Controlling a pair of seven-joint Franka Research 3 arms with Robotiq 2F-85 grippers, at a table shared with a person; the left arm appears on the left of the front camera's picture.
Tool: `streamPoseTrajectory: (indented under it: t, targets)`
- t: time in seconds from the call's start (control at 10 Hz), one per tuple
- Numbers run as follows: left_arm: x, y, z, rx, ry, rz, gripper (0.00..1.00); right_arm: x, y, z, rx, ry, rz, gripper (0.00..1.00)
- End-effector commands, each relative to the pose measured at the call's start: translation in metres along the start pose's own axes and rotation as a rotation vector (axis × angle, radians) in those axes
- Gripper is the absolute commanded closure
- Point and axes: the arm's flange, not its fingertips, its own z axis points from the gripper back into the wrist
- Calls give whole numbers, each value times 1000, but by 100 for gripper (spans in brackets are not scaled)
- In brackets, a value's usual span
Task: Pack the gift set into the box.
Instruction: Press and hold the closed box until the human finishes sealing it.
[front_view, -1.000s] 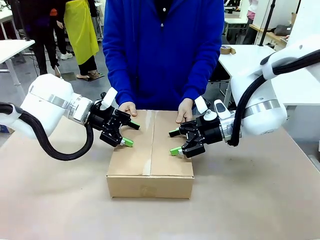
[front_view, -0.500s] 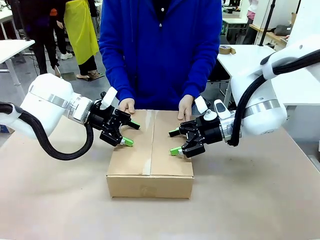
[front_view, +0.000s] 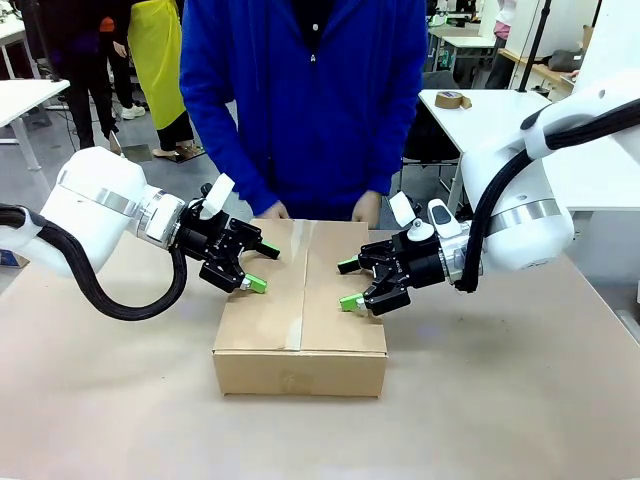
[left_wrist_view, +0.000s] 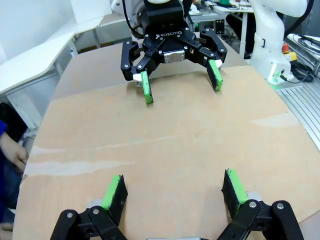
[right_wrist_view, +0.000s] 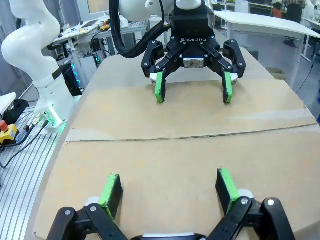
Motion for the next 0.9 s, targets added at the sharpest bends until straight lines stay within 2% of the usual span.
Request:
streamPoseTrajectory:
  t: [0.0,0.8]
  targets:
    - [-3,0,0,-1,-2,-2,0,-2,1,0,-4,2,-5,0]
    - [-3,0,0,-1,-2,-2,0,-2,1,0,-4,2,-5,0]
